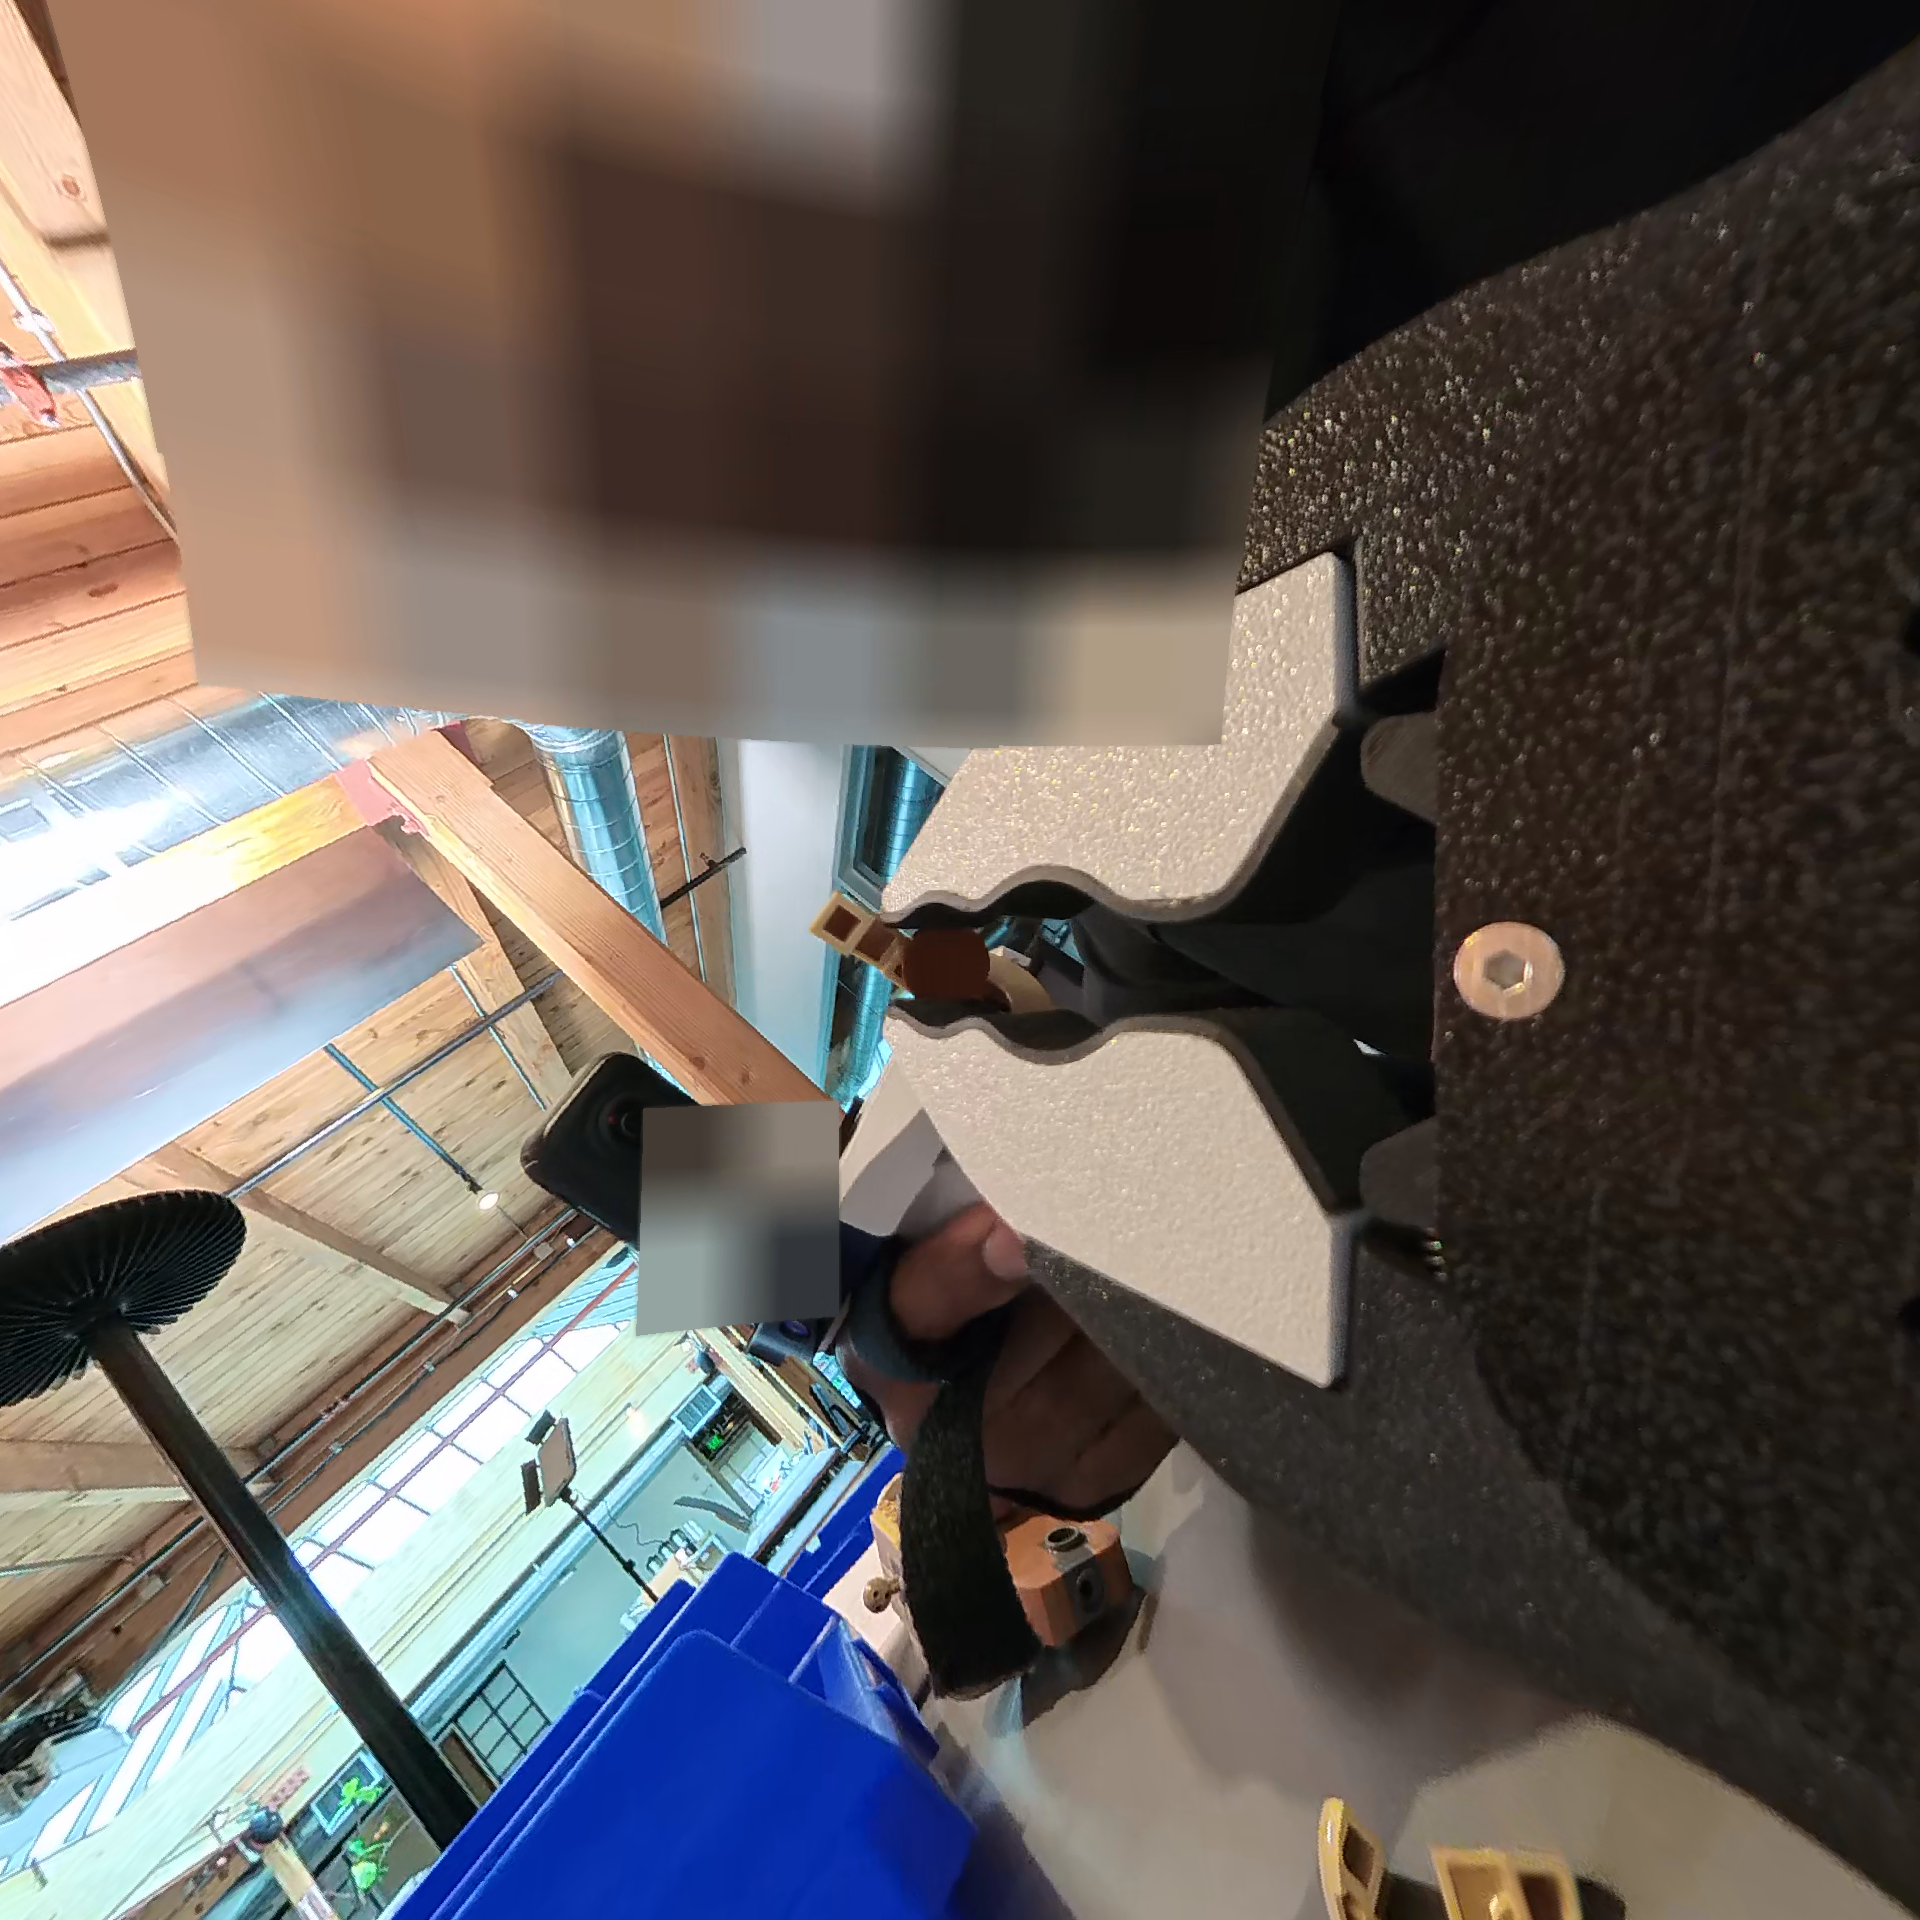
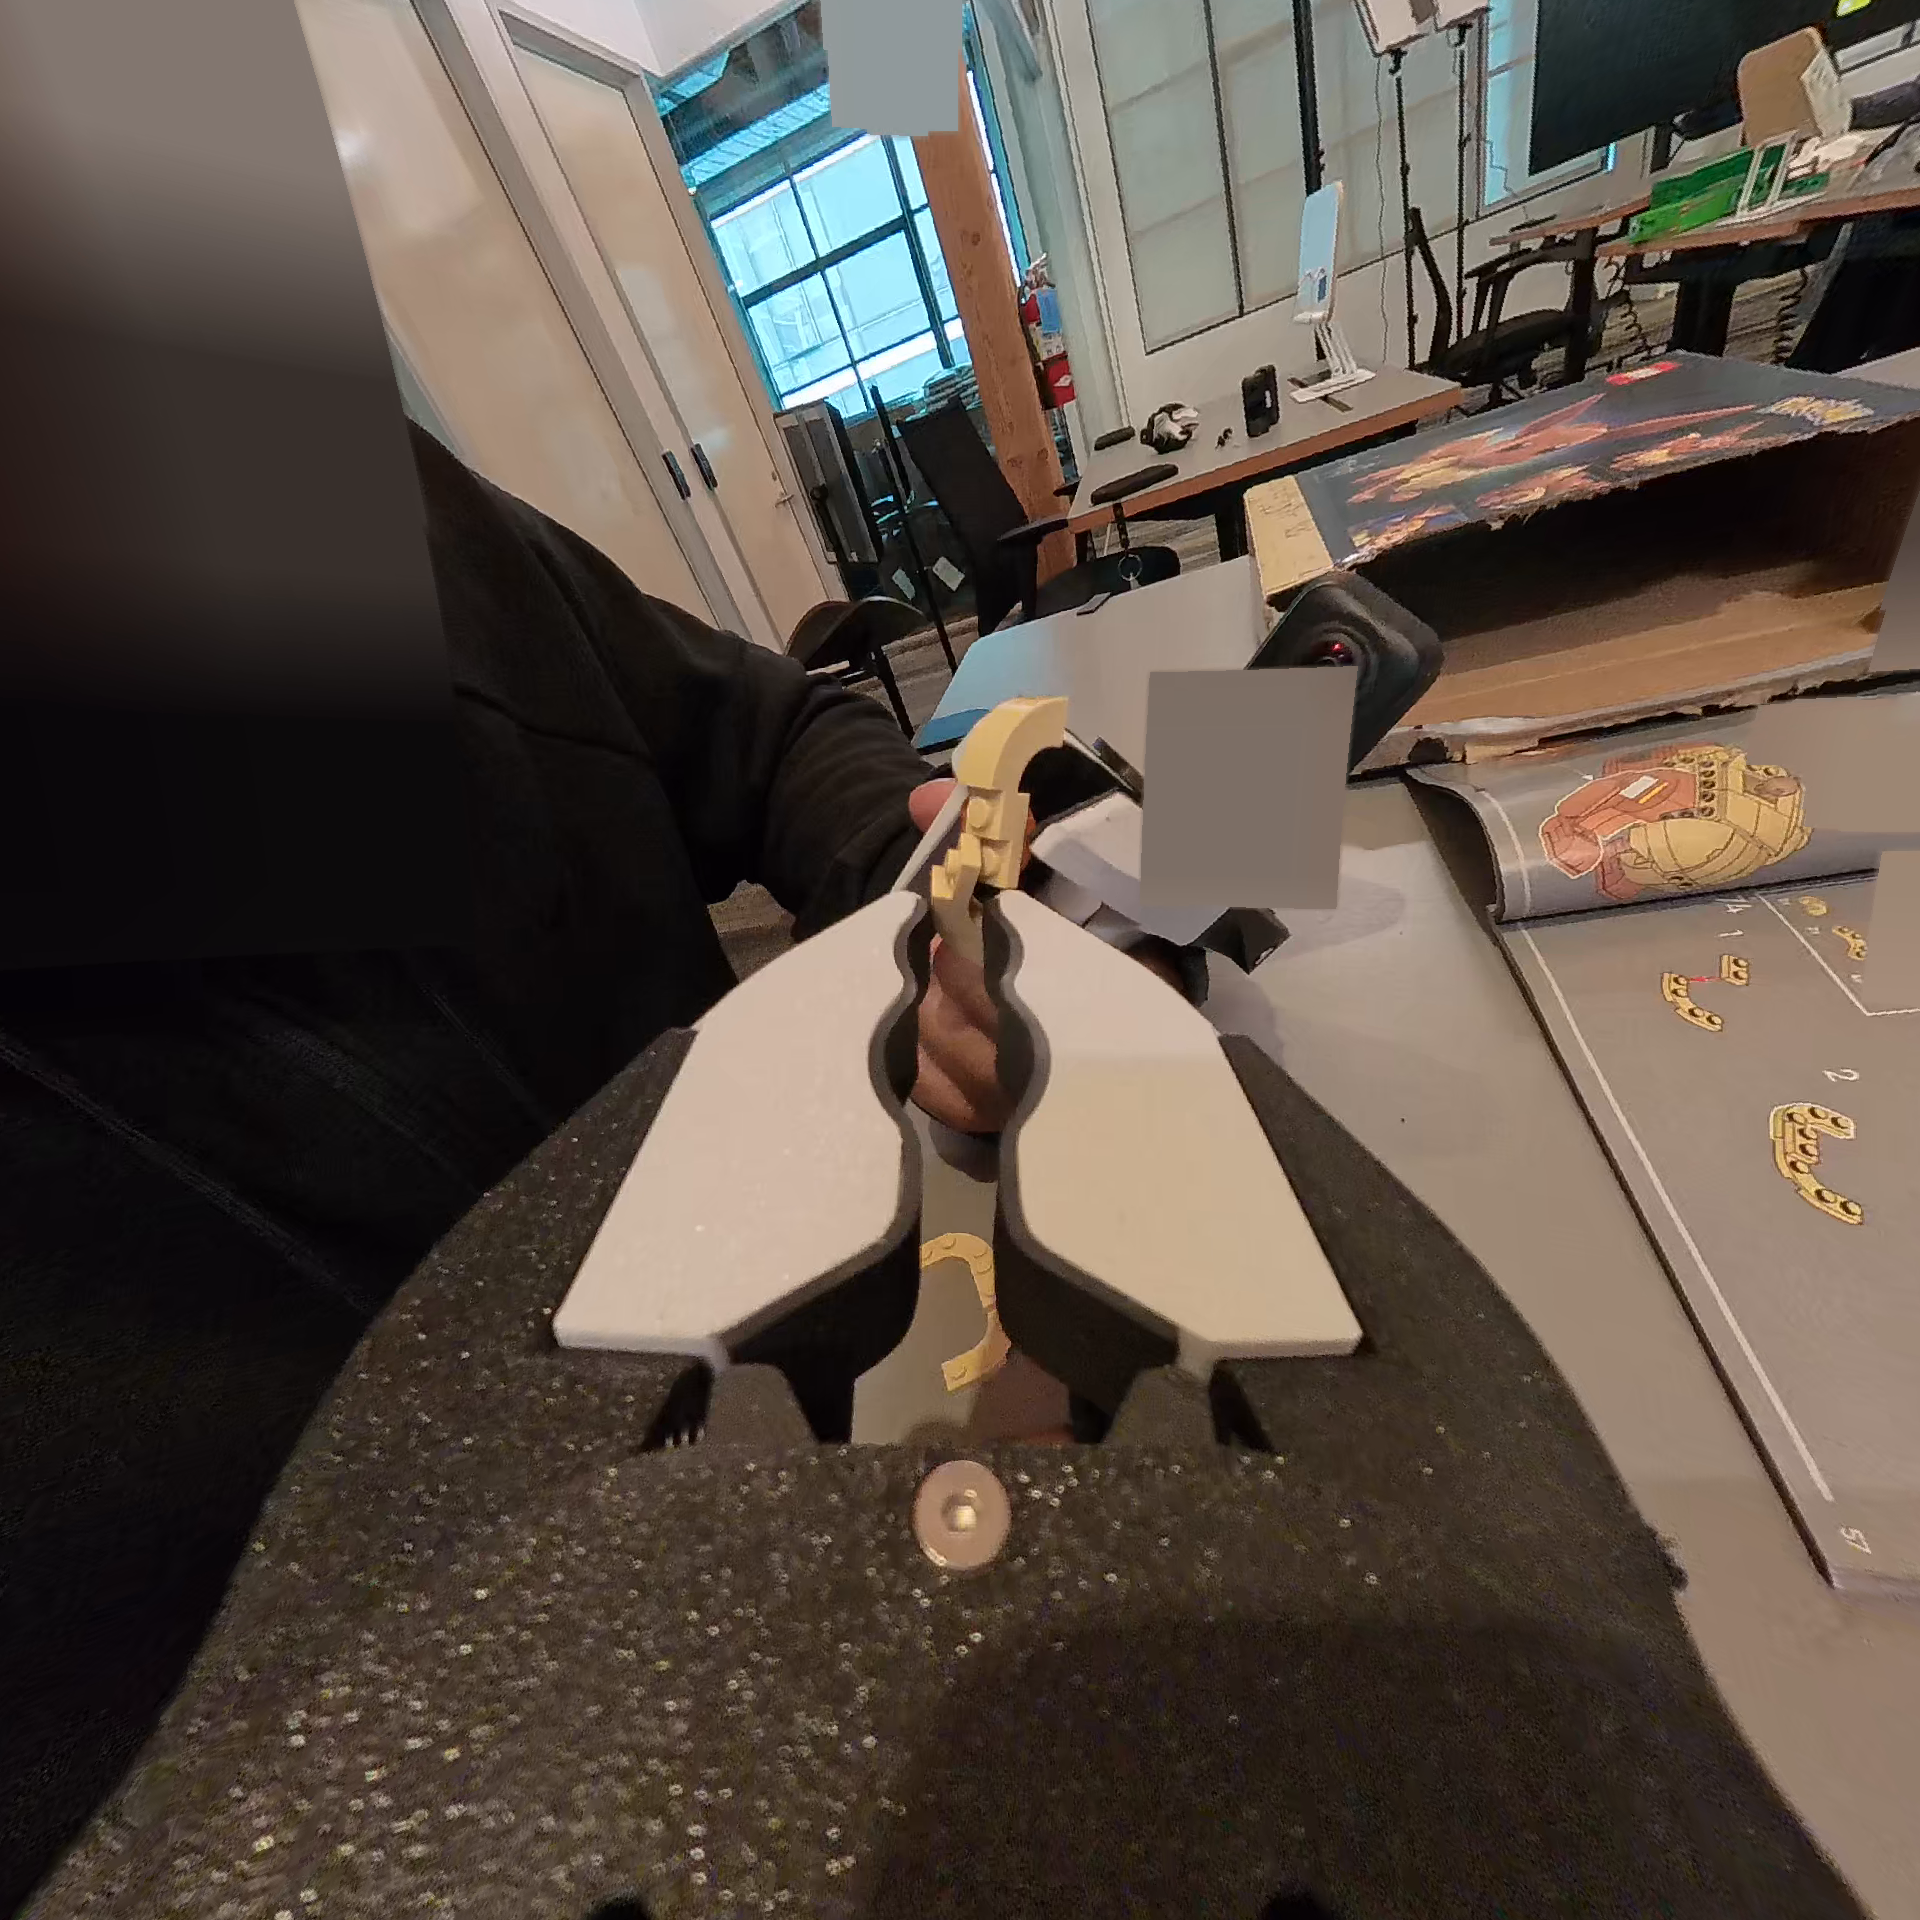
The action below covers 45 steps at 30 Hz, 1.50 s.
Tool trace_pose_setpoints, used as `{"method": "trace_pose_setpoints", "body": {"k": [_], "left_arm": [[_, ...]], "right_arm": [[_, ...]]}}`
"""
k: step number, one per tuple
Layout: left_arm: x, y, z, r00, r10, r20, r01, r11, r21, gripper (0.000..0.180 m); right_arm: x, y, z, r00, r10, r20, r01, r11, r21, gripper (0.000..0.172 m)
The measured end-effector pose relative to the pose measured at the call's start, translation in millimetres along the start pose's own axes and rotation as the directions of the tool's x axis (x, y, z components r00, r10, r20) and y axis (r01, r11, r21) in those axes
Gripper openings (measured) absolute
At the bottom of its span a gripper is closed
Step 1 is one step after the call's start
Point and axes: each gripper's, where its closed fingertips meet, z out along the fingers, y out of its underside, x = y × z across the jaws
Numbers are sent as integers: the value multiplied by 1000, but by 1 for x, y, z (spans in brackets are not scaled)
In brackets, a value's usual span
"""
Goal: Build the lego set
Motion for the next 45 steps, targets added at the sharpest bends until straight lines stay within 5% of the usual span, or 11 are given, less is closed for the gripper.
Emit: {"method": "trace_pose_setpoints", "body": {"k": [15, 30, 45], "left_arm": [[-3, 9, 1, 995, 82, 63, -72, 987, -143, 12], [-15, 35, 2, 989, -33, 147, 75, 954, -291, 0], [-37, 16, -9, 947, 84, 309, -8, 971, -238, 0]], "right_arm": [[-2, 7, -3, 997, 64, 51, -63, 998, -32, 9], [-3, 33, -1, 997, 67, 49, -56, 978, -201, 8], [16, 56, -4, 996, 46, -74, -67, 946, -316, 9]]}}
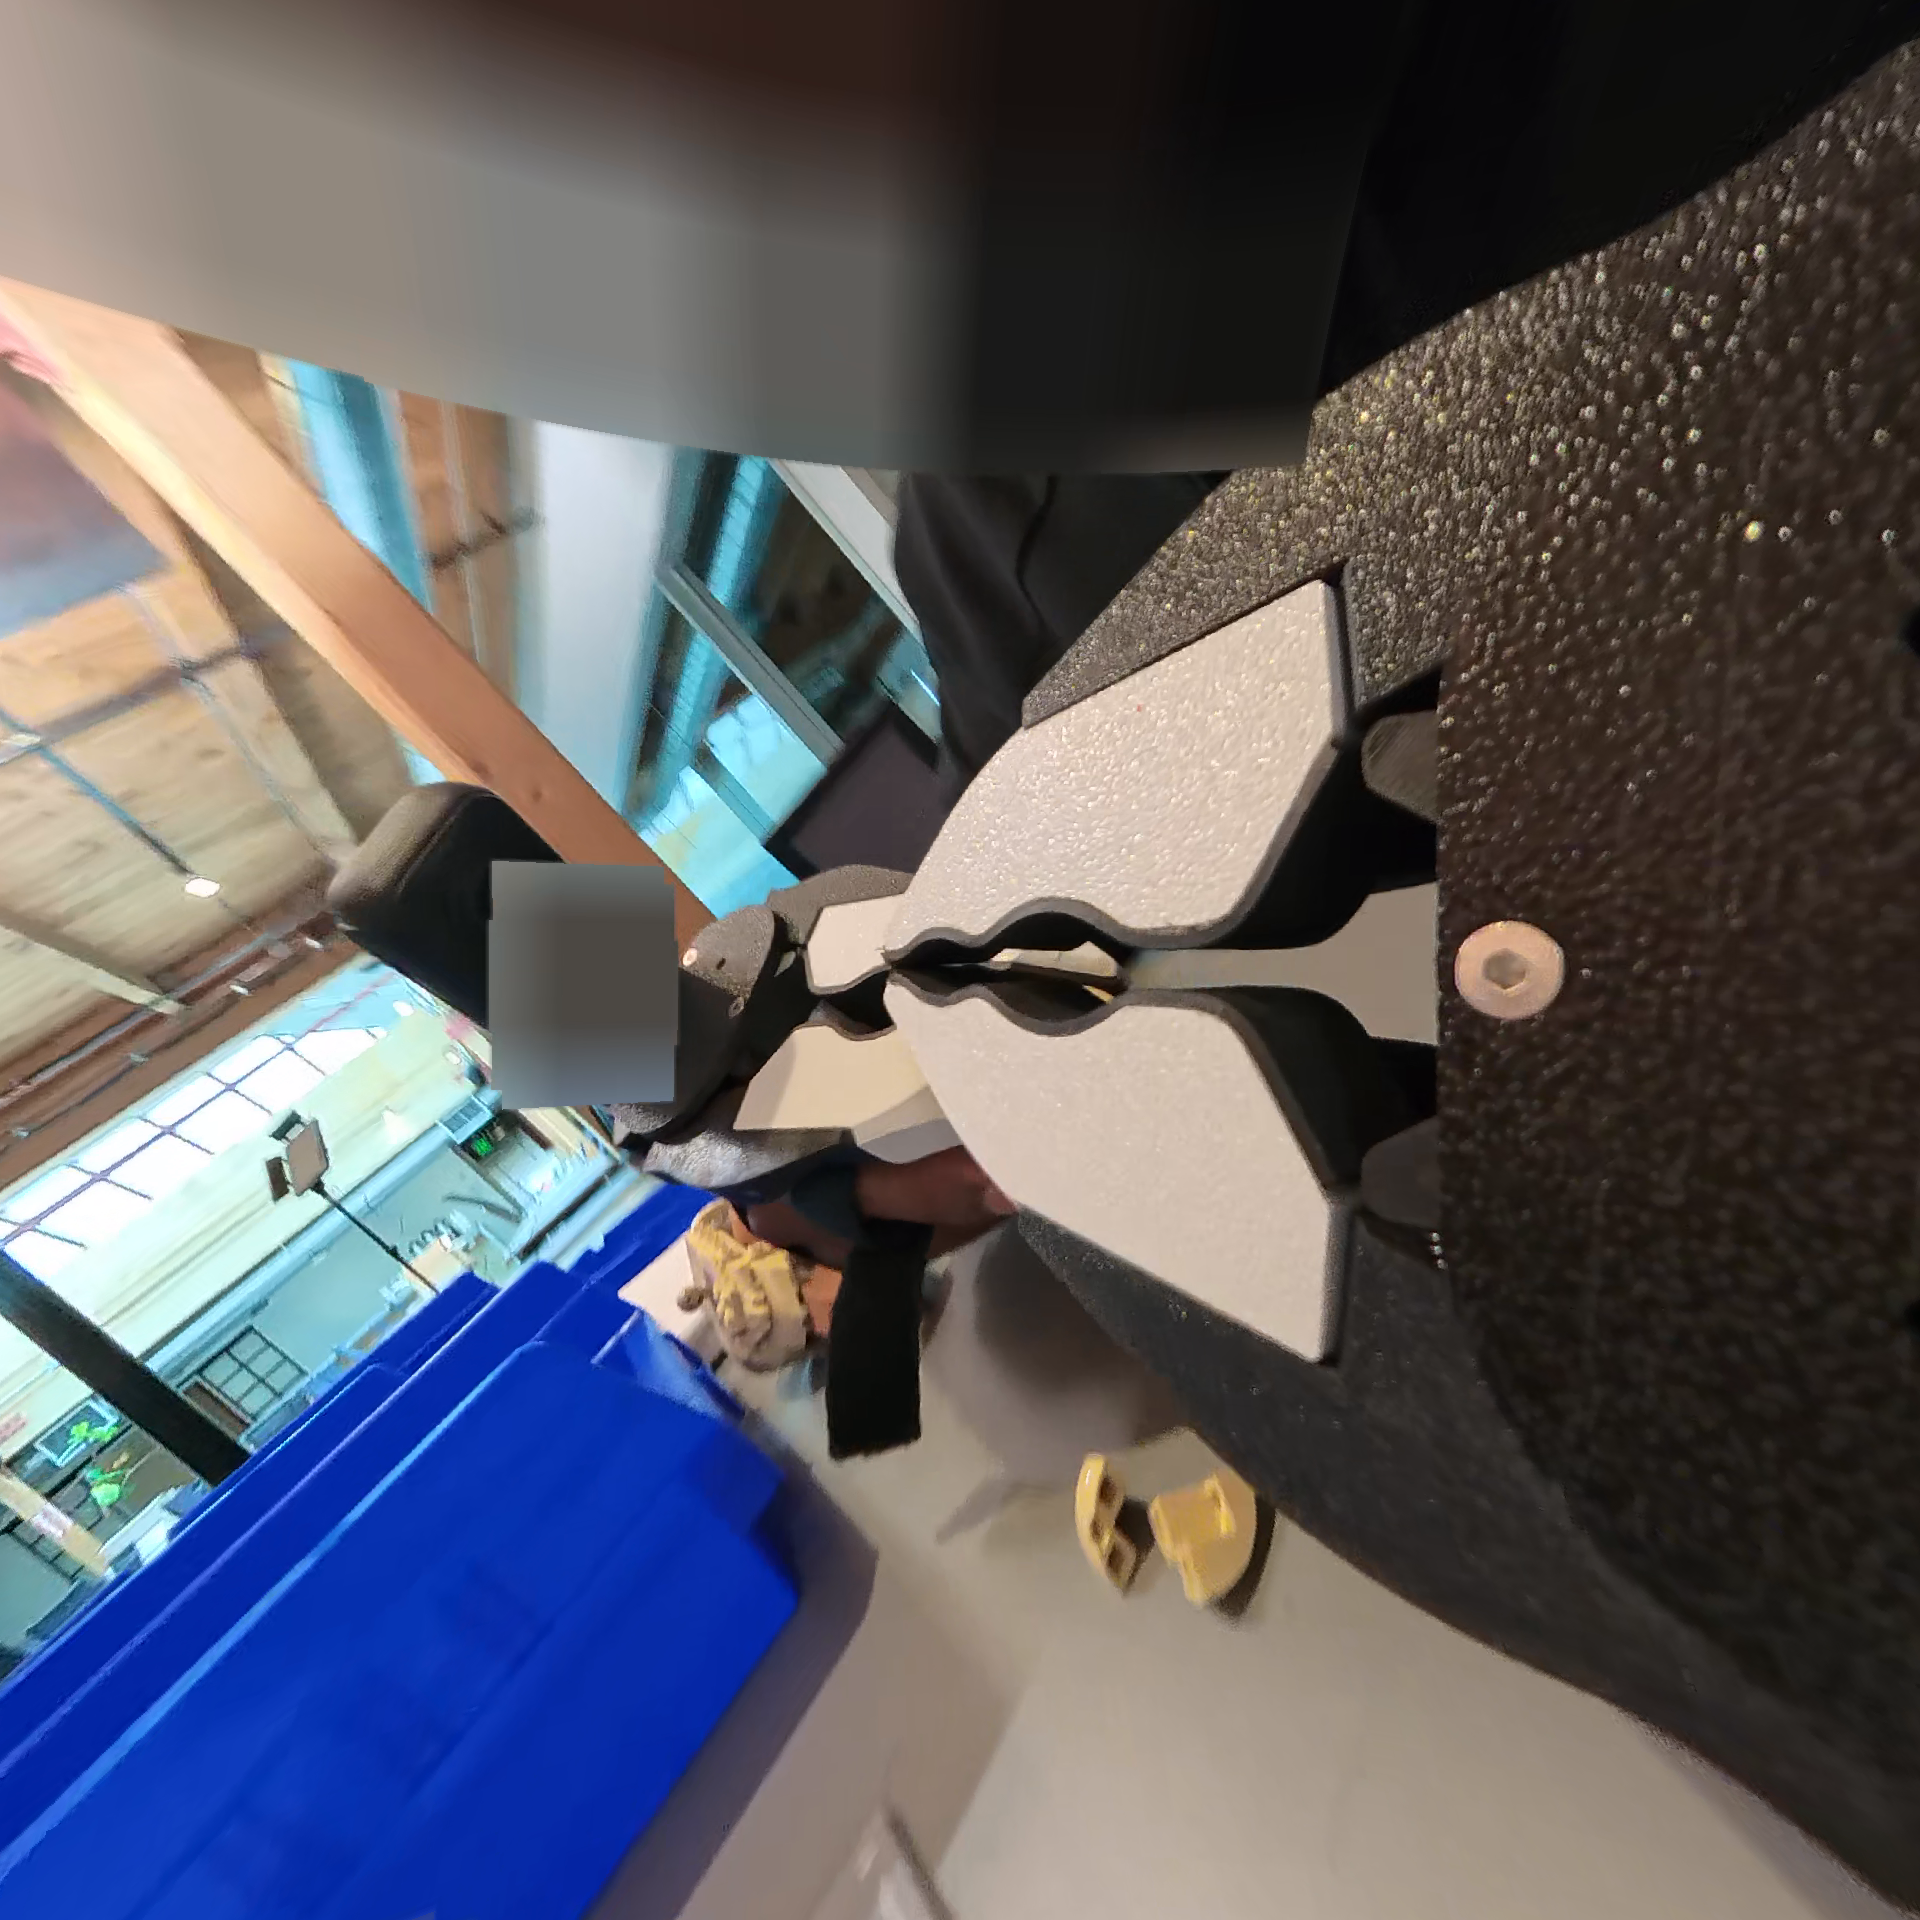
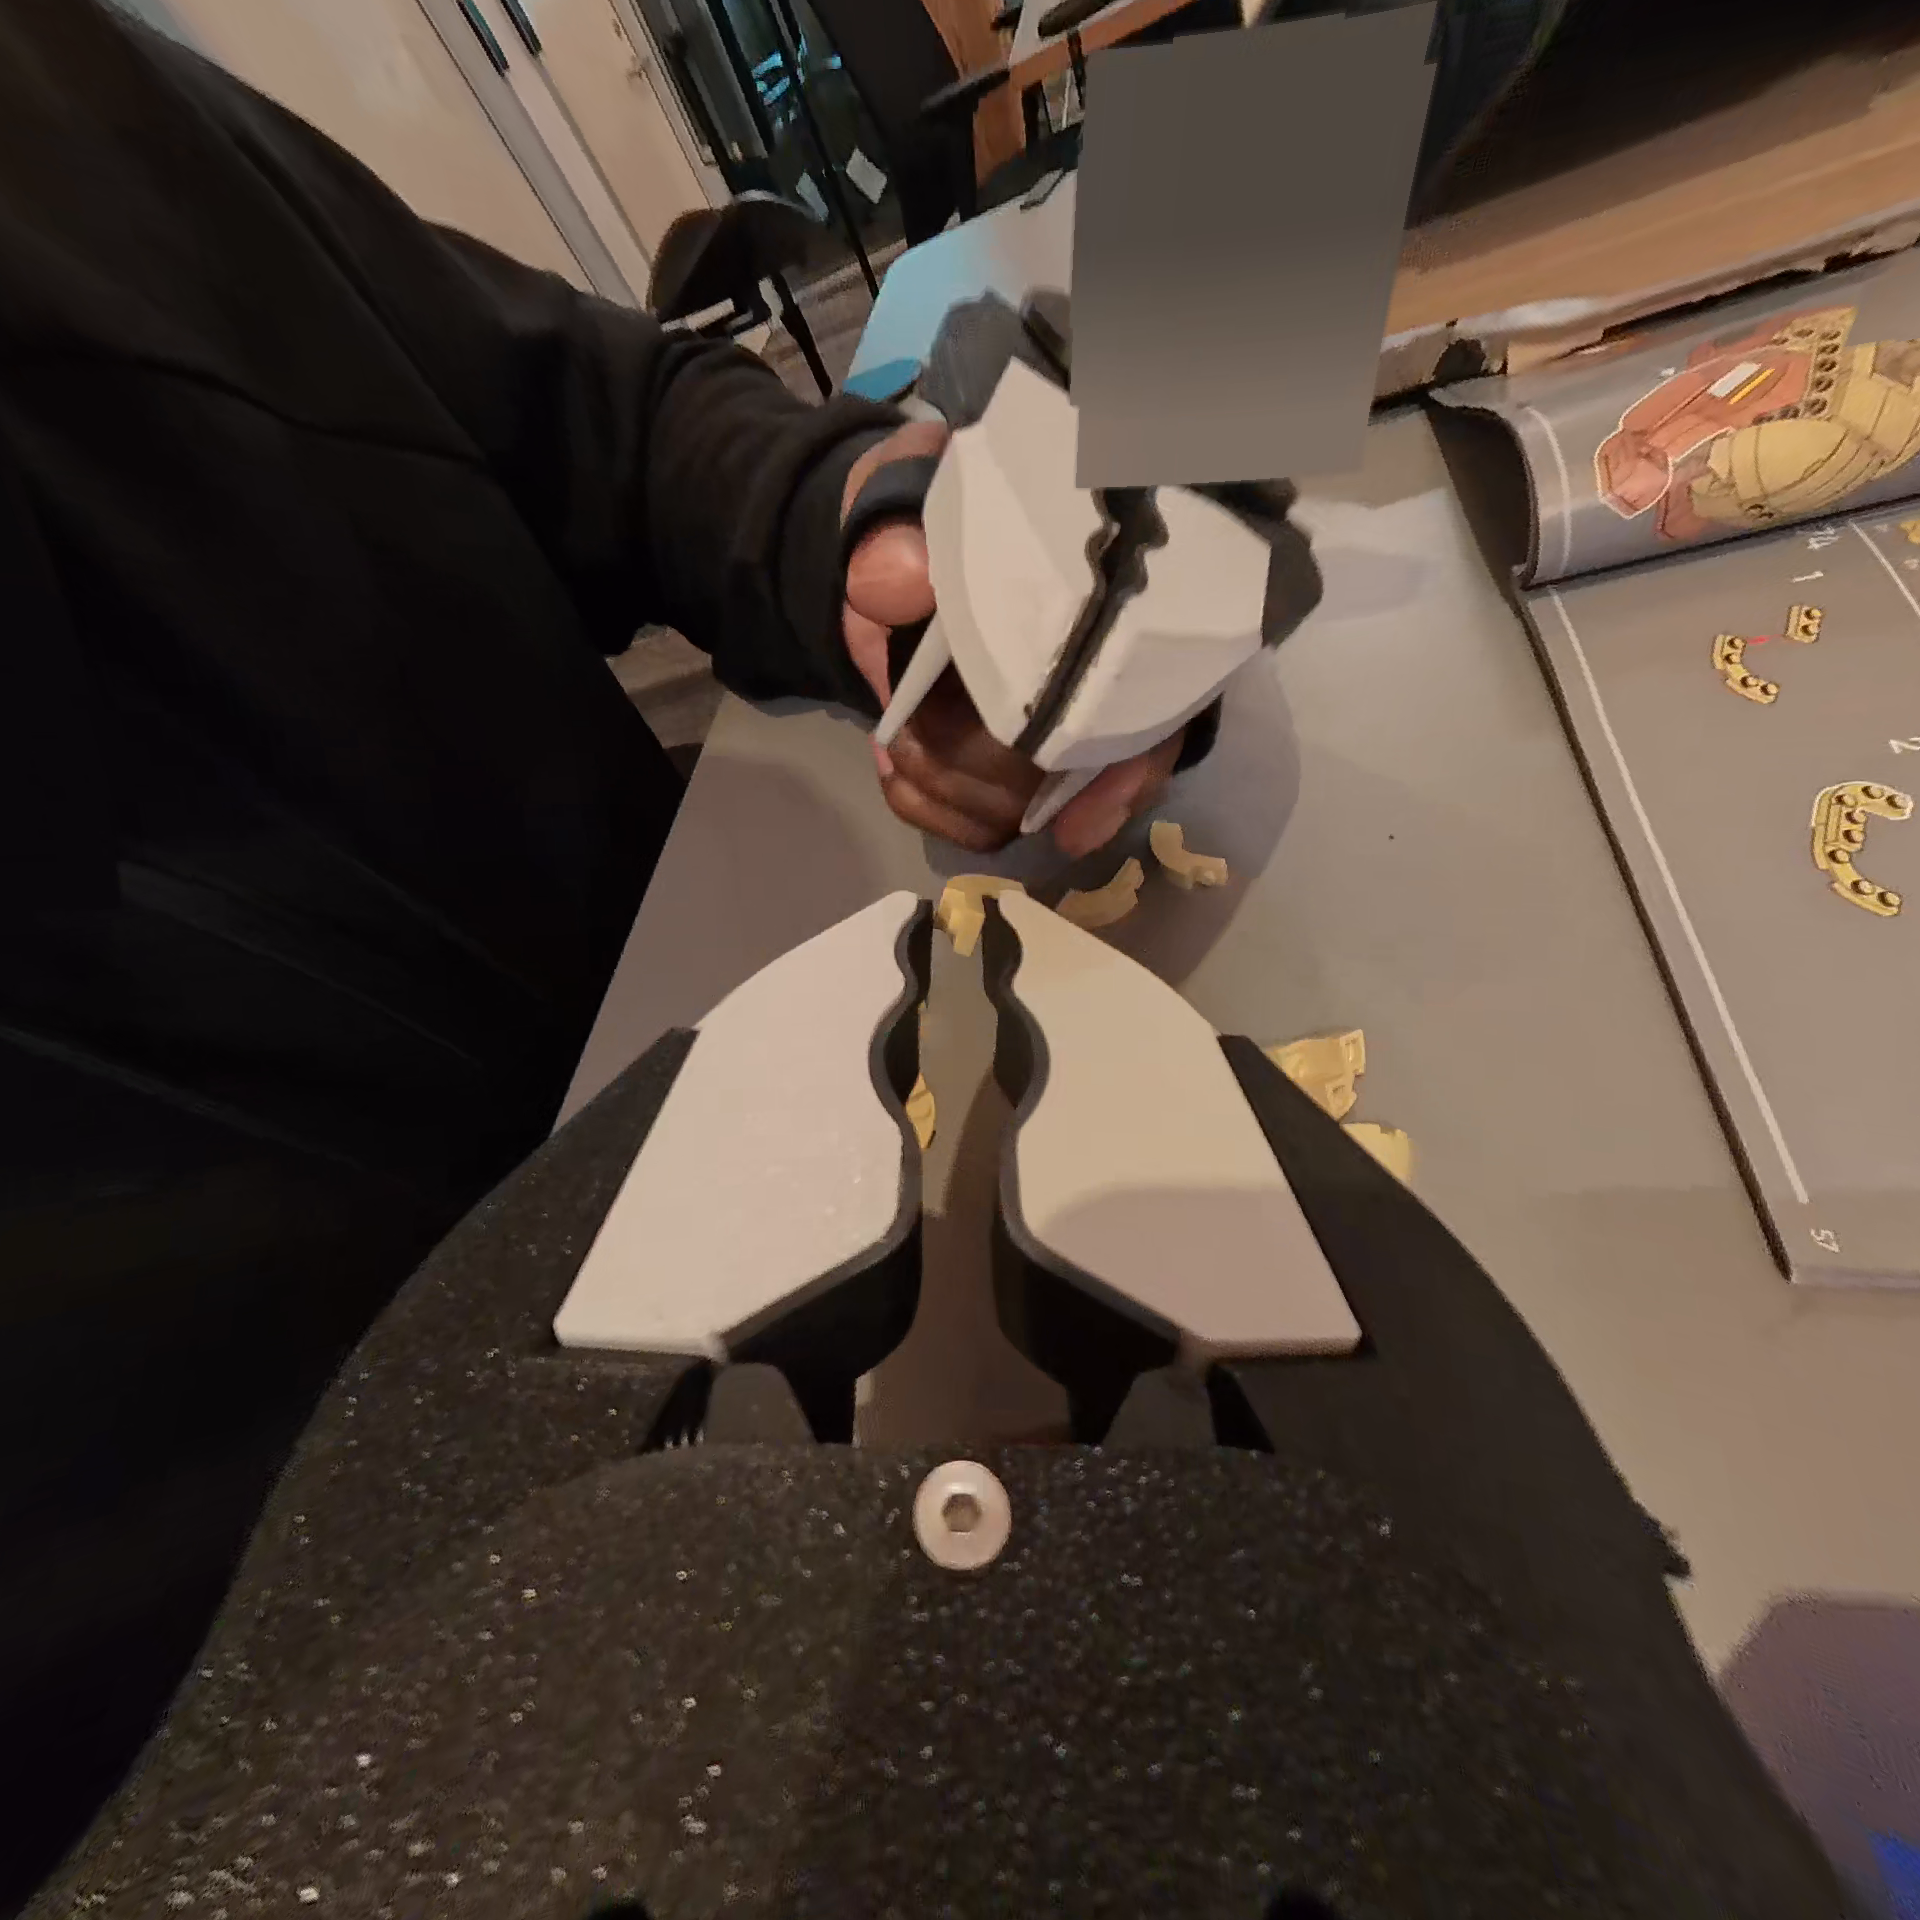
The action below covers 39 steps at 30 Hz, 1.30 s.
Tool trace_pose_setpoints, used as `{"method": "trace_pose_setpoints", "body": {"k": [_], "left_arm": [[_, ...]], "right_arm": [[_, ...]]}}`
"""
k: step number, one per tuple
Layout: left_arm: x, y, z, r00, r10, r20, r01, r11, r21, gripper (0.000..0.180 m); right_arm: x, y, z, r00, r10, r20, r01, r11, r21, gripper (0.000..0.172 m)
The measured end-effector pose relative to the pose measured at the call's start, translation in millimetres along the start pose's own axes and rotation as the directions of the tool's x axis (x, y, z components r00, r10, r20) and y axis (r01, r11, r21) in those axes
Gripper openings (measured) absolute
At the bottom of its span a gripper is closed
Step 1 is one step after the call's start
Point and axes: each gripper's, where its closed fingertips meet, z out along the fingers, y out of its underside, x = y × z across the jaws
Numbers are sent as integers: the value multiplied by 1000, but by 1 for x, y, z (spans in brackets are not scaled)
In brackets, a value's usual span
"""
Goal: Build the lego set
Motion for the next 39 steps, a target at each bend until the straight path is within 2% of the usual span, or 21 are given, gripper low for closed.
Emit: {"method": "trace_pose_setpoints", "body": {"k": [3, 5, 7, 10, 13, 14, 16, 21, 23, 28, 32, 34, 39], "left_arm": [[-1, 6, -5, 980, 191, 48, -183, 975, -128, 0], [-5, 15, -13, 939, 336, 70, -306, 913, -270, 0], [-3, 29, -22, 911, 412, 32, -363, 833, -418, 5], [7, 66, -45, 875, 471, -110, -426, 642, -638, 16], [5, 98, -67, 775, 575, -260, -545, 402, -736, 21], [2, 105, -72, 752, 591, -293, -563, 344, -751, 21], [-3, 114, -78, 743, 593, -310, -553, 284, -783, 25], [-8, 126, -87, 728, 595, -339, -532, 180, -827, 22], [-6, 132, -88, 734, 579, -356, -530, 159, -833, 19], [1, 144, -80, 751, 538, -383, -540, 167, -825, 17], [13, 154, -65, 753, 503, -424, -581, 205, -788, 17], [12, 151, -61, 721, 538, -437, -609, 192, -770, 17], [5, 124, -58, 594, 667, -449, -705, 164, -690, 18]], "right_arm": [[0, 9, 2, 1000, -28, -13, 28, 998, -55, 9], [0, 15, 3, 999, -30, -13, 28, 996, -82, 9], [0, 20, 6, 1000, -28, -7, 27, 994, -103, 8], [0, 25, 9, 1000, -28, -3, 28, 991, -128, 9], [-3, 27, 12, 999, -37, 10, 38, 990, -138, 9], [-4, 28, 13, 999, -39, 12, 41, 989, -143, 9], [-5, 29, 14, 999, -45, 14, 47, 987, -156, 9], [-6, 32, 15, 998, -65, 12, 66, 982, -179, 9], [-7, 32, 15, 998, -67, 11, 68, 982, -179, 9], [-8, 31, 15, 997, -76, 11, 77, 980, -181, 9], [-9, 31, 15, 996, -86, 10, 86, 979, -186, 9], [-9, 31, 15, 996, -92, 8, 92, 978, -189, 9], [-11, 29, 14, 995, -103, 10, 103, 976, -189, 9]]}}
